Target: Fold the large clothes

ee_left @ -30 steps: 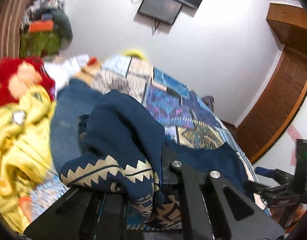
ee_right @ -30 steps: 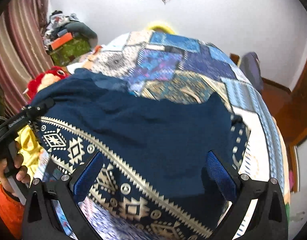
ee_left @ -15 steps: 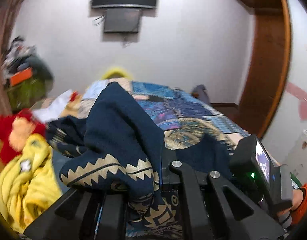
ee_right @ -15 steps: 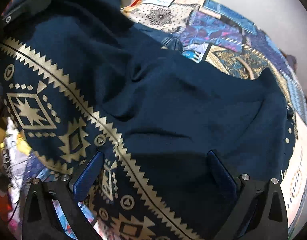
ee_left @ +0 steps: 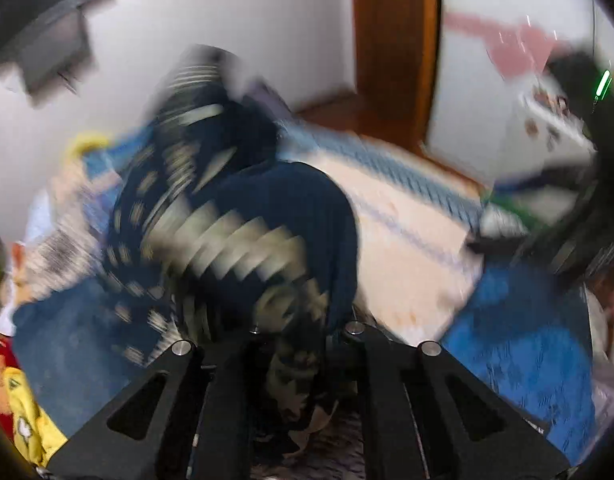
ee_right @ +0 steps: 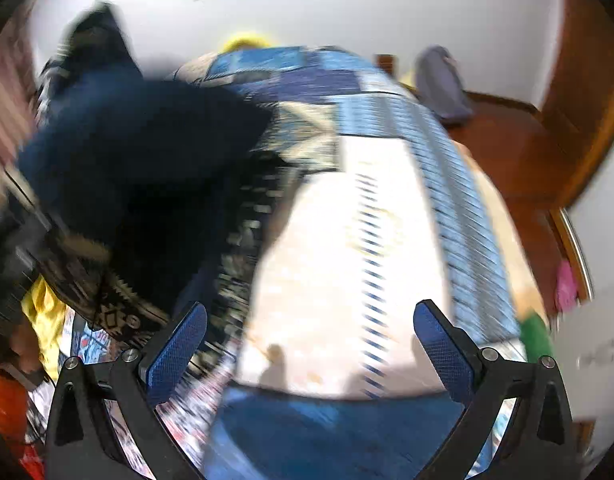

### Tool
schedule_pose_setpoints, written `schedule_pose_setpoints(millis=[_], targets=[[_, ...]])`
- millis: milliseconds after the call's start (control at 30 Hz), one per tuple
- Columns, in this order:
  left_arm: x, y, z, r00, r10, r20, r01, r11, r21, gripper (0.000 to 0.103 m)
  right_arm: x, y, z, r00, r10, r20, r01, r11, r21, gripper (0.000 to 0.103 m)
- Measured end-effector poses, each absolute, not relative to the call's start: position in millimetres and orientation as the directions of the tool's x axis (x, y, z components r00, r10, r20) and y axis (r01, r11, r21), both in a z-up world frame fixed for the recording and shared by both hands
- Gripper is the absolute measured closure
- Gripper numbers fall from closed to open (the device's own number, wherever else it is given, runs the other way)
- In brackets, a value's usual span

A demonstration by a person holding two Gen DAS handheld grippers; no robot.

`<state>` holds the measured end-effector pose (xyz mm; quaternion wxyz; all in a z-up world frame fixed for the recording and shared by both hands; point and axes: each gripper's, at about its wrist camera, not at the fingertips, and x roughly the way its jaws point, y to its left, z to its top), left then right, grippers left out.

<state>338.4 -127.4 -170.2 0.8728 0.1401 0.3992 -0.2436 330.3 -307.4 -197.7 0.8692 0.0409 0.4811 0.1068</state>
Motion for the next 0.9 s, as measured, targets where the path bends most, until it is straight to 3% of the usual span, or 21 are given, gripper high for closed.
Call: schedule_pose_setpoints(millis=[67,167,200,233,300,467,567,733,900], targets=[[338.8,-133.8,-192.8,0.467,-0.311,-0.828,0.566,0.824,0.01,0.092,317.6,-324.0,-194.2,0.531,0.215,-0.82,-0.109,0.976,0.186,0.0],[330.7,-133.5,-196.1,0.459,-0.299,-0.837,0.569,0.822,0.019,0.081,304.1,-339.1,-191.5,0.543,0.22,-0.81,-0.078,0.974,0.212,0.0],[326.4,-132.3,-192.4,0.451,-0.312,-0.836,0.583,0.813,0.011,0.067,302.9,-339.6,-191.1,0.544,0.223,-0.809,-0.075,0.973,0.218,0.0],[321.6,-130.8,-189.8,0.439,-0.332,-0.835,0.593,0.805,-0.008,0.047,299.6,-341.1,-189.4,0.547,0.23,-0.805,-0.076,0.971,0.226,0.0],[309.7,-127.5,-181.6,0.405,-0.394,-0.825,0.618,0.783,-0.071,0.028,299.8,-341.4,-187.5,0.551,0.237,-0.8,-0.082,0.97,0.23,0.0],[284.8,-110.4,-163.8,0.51,-0.348,-0.787,0.568,0.823,0.004,0.028,300.5,-332.2,-172.2,0.569,0.278,-0.774,-0.122,0.959,0.254,0.0],[282.0,-82.9,-148.1,0.561,-0.34,-0.754,0.499,0.866,-0.02,0.027,306.3,-312.8,-158.7,0.584,0.311,-0.749,-0.173,0.95,0.26,0.0],[301.4,-29.9,-130.6,0.66,-0.268,-0.701,0.364,0.931,-0.014,0.015,325.8,-267.8,-145.1,0.581,0.386,-0.717,-0.267,0.922,0.28,0.0],[324.5,6.3,-146.2,0.672,-0.166,-0.721,0.245,0.969,0.006,0.015,342.4,-215.2,-148.6,0.525,0.462,-0.715,-0.354,0.882,0.31,0.0]])
